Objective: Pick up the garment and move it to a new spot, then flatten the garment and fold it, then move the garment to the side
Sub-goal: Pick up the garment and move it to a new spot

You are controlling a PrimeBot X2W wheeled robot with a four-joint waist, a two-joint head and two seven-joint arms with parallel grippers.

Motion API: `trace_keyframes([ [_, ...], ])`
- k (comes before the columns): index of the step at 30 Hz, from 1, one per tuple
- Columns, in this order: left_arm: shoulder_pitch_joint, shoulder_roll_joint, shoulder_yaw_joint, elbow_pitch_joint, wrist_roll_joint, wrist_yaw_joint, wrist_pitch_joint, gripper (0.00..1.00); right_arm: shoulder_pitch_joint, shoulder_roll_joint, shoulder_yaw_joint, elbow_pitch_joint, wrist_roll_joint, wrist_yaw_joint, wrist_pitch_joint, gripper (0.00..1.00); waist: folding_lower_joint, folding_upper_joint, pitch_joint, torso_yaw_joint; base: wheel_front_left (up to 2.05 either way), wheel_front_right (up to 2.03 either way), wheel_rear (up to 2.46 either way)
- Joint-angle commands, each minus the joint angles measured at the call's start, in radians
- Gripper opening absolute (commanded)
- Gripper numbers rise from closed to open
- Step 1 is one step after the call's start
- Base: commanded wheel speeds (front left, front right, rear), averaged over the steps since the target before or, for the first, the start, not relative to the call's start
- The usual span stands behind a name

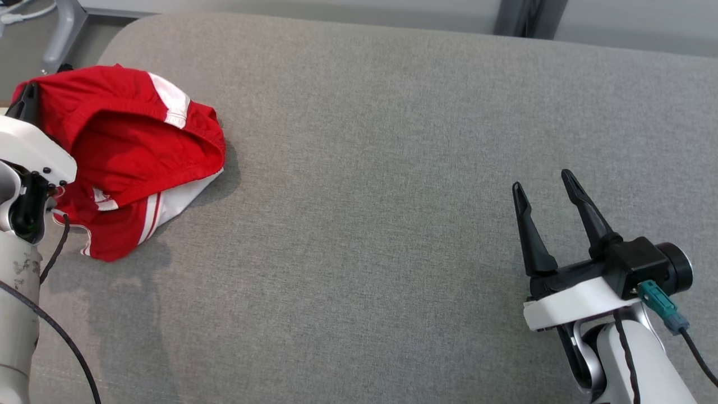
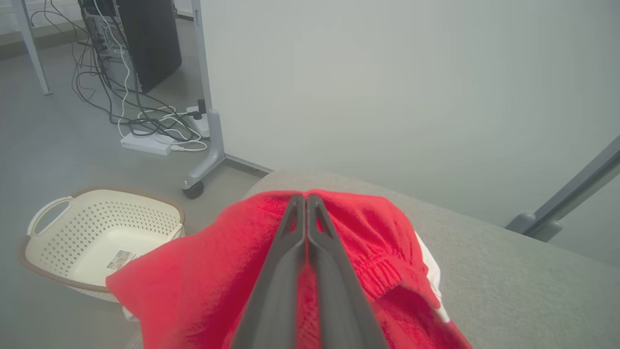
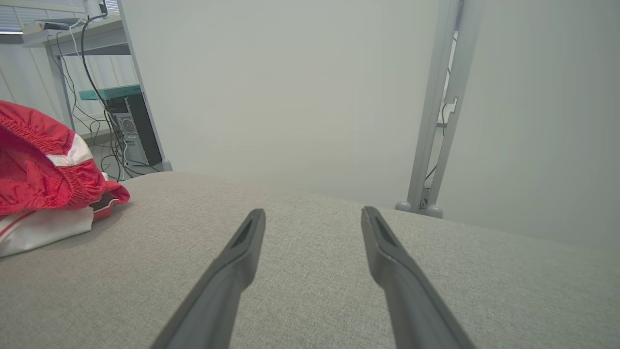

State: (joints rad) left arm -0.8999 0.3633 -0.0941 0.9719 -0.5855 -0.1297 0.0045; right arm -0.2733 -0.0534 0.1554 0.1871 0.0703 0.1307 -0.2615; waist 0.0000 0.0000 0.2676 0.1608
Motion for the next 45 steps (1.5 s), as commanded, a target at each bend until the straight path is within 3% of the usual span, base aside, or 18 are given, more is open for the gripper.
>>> trace_keyframes([
  [1,0.017,0.0,-0.004,-0.025,-0.018,-0.001,-0.029,0.0,0.018,-0.002,-0.004,0.005,0.006,0.0,-0.005,1.0,0.0,0.0,-0.025,0.006,0.0,0.0,0.0],
  [16,0.077,-0.017,-0.005,-0.266,-0.139,-0.001,-0.229,0.0,0.067,0.001,-0.009,0.005,0.023,0.0,-0.005,1.0,0.0,0.0,-0.14,-0.012,0.0,0.0,0.0],
  [21,0.089,-0.024,0.0,-0.348,-0.111,0.007,-0.257,0.0,0.08,0.0,-0.019,0.002,0.029,0.0,-0.005,1.0,0.0,0.0,-0.166,-0.034,0.0,0.0,0.0],
  [34,0.222,-0.155,-0.043,-0.587,-0.053,0.029,-0.271,0.0,0.103,0.0,-0.075,-0.011,0.033,0.0,-0.004,1.0,0.0,0.0,-0.222,-0.155,0.0,0.0,0.0],
  [45,0.331,-0.255,-0.099,-0.668,-0.071,0.061,-0.27,0.0,0.104,0.001,-0.129,-0.033,0.001,0.0,-0.005,1.0,0.0,0.0,-0.208,-0.294,0.0,0.0,0.0],
])
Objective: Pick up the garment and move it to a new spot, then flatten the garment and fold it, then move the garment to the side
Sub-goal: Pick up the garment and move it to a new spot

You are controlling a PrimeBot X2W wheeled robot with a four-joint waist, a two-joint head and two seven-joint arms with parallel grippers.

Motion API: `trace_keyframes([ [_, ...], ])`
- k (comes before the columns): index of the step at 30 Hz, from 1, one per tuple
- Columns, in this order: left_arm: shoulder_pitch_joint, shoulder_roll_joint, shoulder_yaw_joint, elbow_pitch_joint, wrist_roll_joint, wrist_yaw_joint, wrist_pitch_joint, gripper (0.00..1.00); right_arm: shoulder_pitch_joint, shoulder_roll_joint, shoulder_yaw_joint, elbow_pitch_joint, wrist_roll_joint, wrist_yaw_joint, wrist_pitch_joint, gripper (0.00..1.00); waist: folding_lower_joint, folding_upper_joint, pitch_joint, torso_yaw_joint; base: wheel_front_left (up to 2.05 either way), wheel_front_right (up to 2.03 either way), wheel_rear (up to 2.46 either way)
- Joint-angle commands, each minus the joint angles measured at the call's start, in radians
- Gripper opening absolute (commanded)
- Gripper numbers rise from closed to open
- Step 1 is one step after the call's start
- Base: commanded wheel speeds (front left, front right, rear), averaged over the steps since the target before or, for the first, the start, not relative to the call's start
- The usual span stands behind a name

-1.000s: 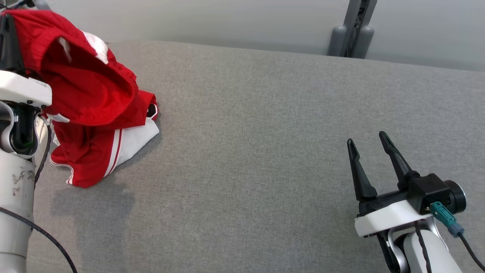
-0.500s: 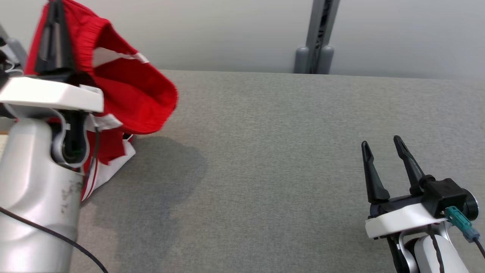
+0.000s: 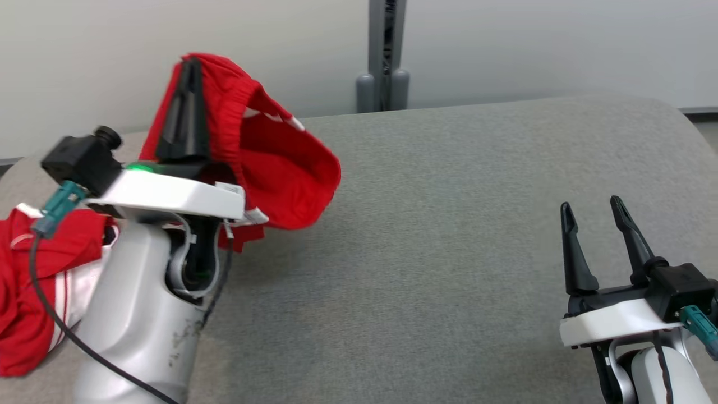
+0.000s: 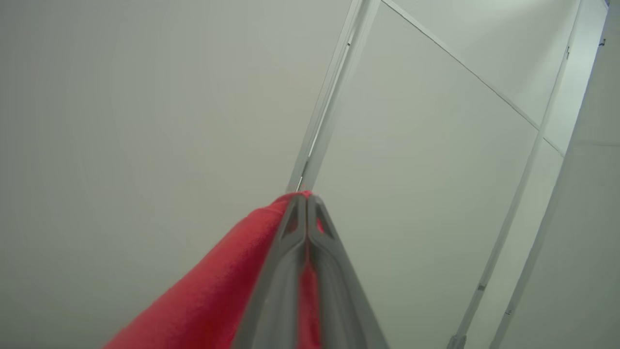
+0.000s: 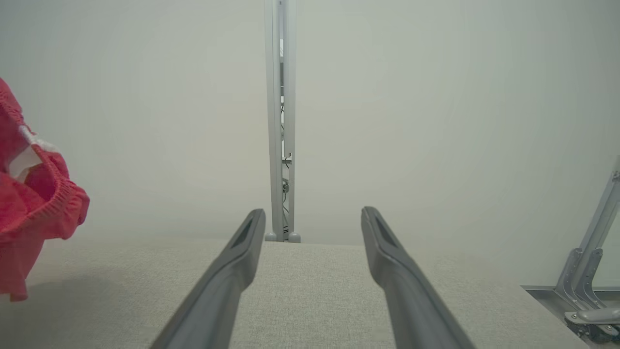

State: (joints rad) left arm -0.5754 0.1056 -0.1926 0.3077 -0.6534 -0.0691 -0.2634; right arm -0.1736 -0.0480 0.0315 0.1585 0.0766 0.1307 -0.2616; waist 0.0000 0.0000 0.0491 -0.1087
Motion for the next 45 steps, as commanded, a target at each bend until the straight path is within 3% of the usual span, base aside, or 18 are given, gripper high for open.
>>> trace_keyframes([
  [1,0.013,-0.008,-0.009,-0.007,-0.006,0.005,-0.002,0.0,0.003,-0.005,-0.009,-0.006,-0.008,0.0,-0.004,1.0,0.0,0.0,0.016,-0.036,0.0,0.0,0.0],
  [8,0.014,-0.048,-0.062,0.0,-0.031,0.048,-0.002,0.0,-0.023,-0.005,-0.01,-0.02,0.0,0.0,-0.004,1.0,0.0,0.0,0.069,-0.136,0.0,0.0,0.0],
  [21,-0.025,-0.053,-0.226,-0.007,-0.135,0.136,-0.002,0.0,-0.05,-0.005,0.005,-0.024,0.036,0.0,-0.004,1.0,0.0,0.0,0.146,-0.296,0.0,0.0,0.0],
  [29,-0.088,-0.052,-0.355,0.122,-0.201,0.162,-0.002,0.0,-0.07,-0.005,0.036,-0.021,0.066,0.0,-0.004,1.0,0.0,0.0,0.186,-0.367,0.0,0.0,0.0],
  [36,-0.13,-0.052,-0.488,0.3,-0.249,0.172,-0.002,0.0,-0.075,-0.005,0.052,-0.018,0.08,0.0,-0.004,1.0,0.0,0.0,0.205,-0.388,0.0,0.0,0.0],
  [37,-0.144,-0.051,-0.497,0.325,-0.247,0.184,-0.002,0.39,-0.075,-0.005,0.051,-0.017,0.082,0.0,-0.004,1.0,0.0,0.0,0.208,-0.387,0.0,0.0,0.0],
  [38,-0.156,-0.052,-0.517,0.347,-0.257,0.181,-0.002,1.0,-0.077,-0.004,0.052,-0.017,0.083,0.0,-0.004,1.0,0.0,0.0,0.211,-0.386,0.0,0.0,0.0],
  [45,-0.169,-0.053,-0.466,0.331,-0.252,0.144,-0.002,1.0,-0.079,-0.005,0.031,-0.014,0.07,0.0,-0.004,1.0,0.0,0.0,0.205,-0.328,0.0,0.0,0.0],
])
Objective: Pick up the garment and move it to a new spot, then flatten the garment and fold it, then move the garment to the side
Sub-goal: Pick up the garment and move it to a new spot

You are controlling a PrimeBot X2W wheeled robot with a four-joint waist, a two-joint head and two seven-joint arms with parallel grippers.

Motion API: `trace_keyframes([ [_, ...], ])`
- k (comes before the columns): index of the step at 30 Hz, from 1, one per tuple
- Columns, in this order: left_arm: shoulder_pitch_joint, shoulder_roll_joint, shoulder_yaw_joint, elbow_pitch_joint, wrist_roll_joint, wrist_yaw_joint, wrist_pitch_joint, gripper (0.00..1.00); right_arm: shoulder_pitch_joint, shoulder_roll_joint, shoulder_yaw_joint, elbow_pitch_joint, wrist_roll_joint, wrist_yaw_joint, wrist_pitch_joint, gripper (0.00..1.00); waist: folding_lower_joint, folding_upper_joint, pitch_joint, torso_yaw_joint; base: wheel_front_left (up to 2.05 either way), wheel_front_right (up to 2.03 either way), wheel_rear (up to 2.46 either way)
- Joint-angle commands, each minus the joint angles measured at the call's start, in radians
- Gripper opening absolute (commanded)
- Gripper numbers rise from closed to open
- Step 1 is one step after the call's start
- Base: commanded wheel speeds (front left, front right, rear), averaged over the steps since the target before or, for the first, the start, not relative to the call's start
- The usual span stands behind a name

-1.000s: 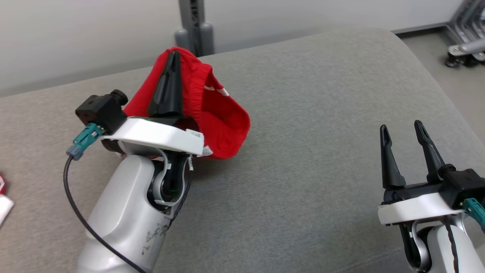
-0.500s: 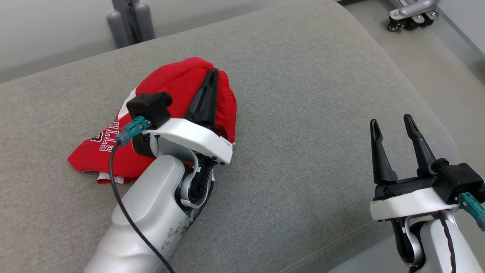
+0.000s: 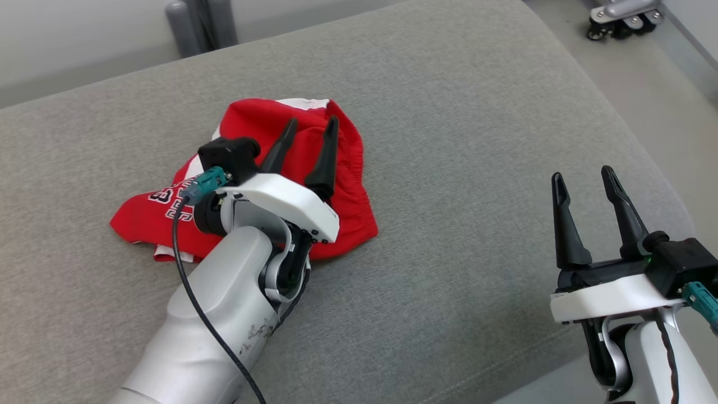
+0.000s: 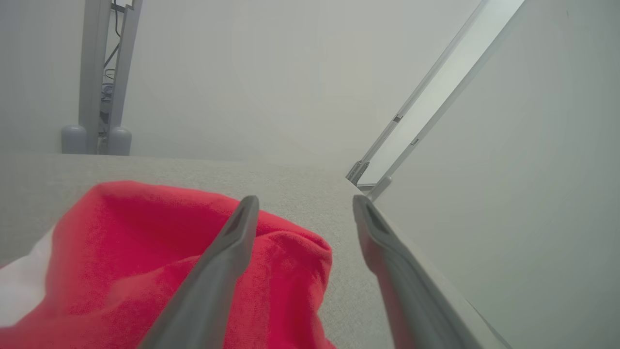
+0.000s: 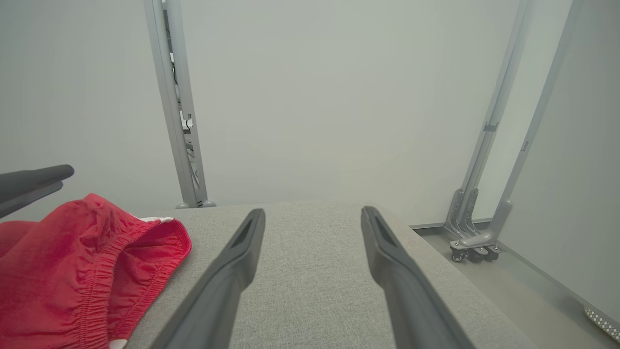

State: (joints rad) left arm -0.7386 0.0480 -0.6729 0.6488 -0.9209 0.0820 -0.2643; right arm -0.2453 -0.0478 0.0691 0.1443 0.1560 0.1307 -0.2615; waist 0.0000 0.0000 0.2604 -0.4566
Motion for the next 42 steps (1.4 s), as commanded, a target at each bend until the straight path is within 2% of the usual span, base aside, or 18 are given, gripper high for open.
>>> trace_keyframes([
  [1,-0.001,0.005,0.032,-0.023,0.03,-0.011,-0.001,1.0,-0.007,-0.005,-0.009,-0.001,-0.011,0.0,-0.005,1.0,0.0,0.0,-0.011,0.031,0.0,0.0,0.0],
  [7,0.055,0.005,0.172,-0.132,0.165,-0.02,-0.001,1.0,0.003,-0.005,-0.02,-0.007,-0.037,0.0,-0.004,1.0,0.0,0.0,-0.051,0.117,0.0,0.0,0.0],
  [12,0.141,0.005,0.287,-0.239,0.345,-0.029,-0.001,1.0,0.021,-0.005,-0.026,-0.006,-0.064,0.0,-0.005,1.0,0.0,0.0,-0.086,0.196,0.0,0.0,0.0],
  [20,0.313,0.004,0.403,-0.378,0.55,-0.066,-0.001,1.0,0.044,-0.005,-0.019,0.003,-0.083,0.0,-0.004,1.0,0.0,0.0,-0.13,0.274,0.0,0.0,0.0],
  [26,0.475,0.004,0.474,-0.446,0.64,-0.07,-0.001,1.0,0.064,-0.005,0.002,0.018,-0.088,0.0,-0.005,1.0,0.0,0.0,-0.158,0.304,0.0,0.0,0.0],
  [32,0.597,0.004,0.51,-0.483,0.652,-0.06,-0.001,1.0,0.082,-0.006,0.019,0.029,-0.089,0.0,-0.004,1.0,0.0,0.0,-0.172,0.316,0.0,0.0,0.0],
  [42,0.625,0.004,0.511,-0.483,0.653,-0.063,-0.001,1.0,0.091,-0.005,0.019,0.036,-0.092,0.0,-0.004,1.0,0.0,0.0,-0.178,0.327,0.0,0.0,0.0],
])
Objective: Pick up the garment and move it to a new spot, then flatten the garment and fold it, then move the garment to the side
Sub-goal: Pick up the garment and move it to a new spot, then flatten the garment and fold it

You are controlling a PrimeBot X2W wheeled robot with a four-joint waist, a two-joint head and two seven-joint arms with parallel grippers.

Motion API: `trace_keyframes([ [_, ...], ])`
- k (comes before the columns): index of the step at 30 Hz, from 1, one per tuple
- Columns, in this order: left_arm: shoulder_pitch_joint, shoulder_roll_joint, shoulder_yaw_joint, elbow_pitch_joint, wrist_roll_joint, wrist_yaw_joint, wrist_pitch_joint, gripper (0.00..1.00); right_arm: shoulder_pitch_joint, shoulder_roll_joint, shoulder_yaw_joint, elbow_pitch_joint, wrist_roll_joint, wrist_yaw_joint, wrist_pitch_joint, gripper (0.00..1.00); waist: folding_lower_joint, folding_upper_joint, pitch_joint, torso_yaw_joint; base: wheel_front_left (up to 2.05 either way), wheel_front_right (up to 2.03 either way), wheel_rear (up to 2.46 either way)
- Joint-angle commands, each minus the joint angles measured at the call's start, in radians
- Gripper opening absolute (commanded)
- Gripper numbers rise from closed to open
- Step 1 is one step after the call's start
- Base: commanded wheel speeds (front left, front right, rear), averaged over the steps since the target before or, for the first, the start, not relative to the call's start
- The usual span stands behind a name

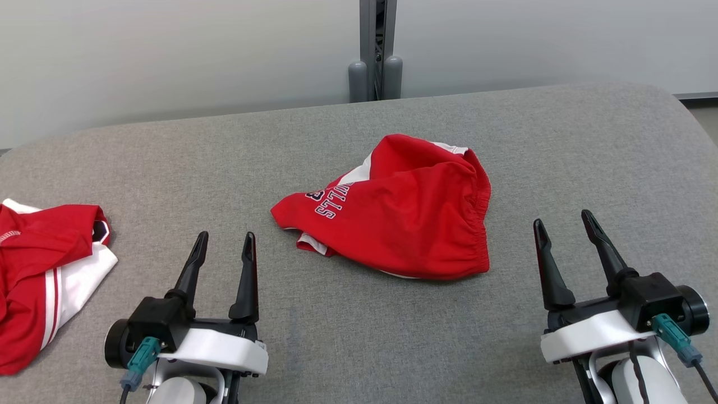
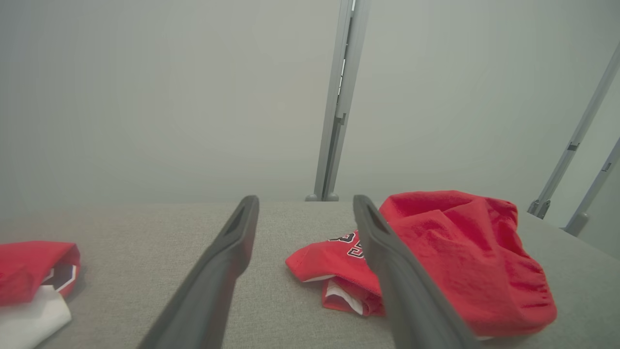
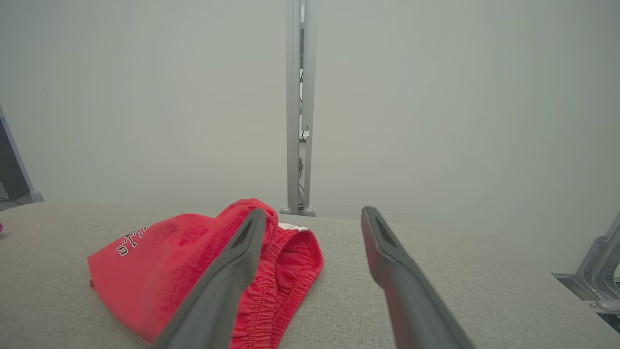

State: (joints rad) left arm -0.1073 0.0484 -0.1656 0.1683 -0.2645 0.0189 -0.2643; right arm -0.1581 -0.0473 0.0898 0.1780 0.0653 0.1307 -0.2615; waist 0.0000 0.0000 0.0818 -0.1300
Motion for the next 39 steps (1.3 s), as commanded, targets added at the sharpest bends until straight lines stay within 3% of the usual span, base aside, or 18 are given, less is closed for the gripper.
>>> trace_keyframes([
  [1,-0.01,0.004,0.003,-0.002,-0.004,0.0,-0.001,1.0,0.003,-0.006,-0.001,0.003,-0.001,0.0,-0.005,1.0,0.0,0.0,0.001,0.0,0.0,0.0,0.0],
  [10,-0.026,0.004,-0.021,0.007,-0.015,-0.002,-0.001,1.0,-0.009,-0.031,0.018,0.039,-0.014,0.0,-0.005,1.0,0.0,0.0,0.024,0.004,0.0,0.0,0.0],
  [24,-0.064,0.004,-0.029,0.024,0.005,-0.017,-0.001,1.0,-0.096,-0.186,0.186,0.274,-0.078,0.0,-0.004,1.0,0.0,0.0,0.094,0.052,0.0,0.0,0.0],
  [39,-0.096,0.004,-0.056,0.025,-0.009,-0.012,-0.001,1.0,-0.214,-0.205,0.31,0.457,-0.051,0.0,-0.004,1.0,0.0,0.0,0.131,0.108,0.0,0.0,0.0],
])
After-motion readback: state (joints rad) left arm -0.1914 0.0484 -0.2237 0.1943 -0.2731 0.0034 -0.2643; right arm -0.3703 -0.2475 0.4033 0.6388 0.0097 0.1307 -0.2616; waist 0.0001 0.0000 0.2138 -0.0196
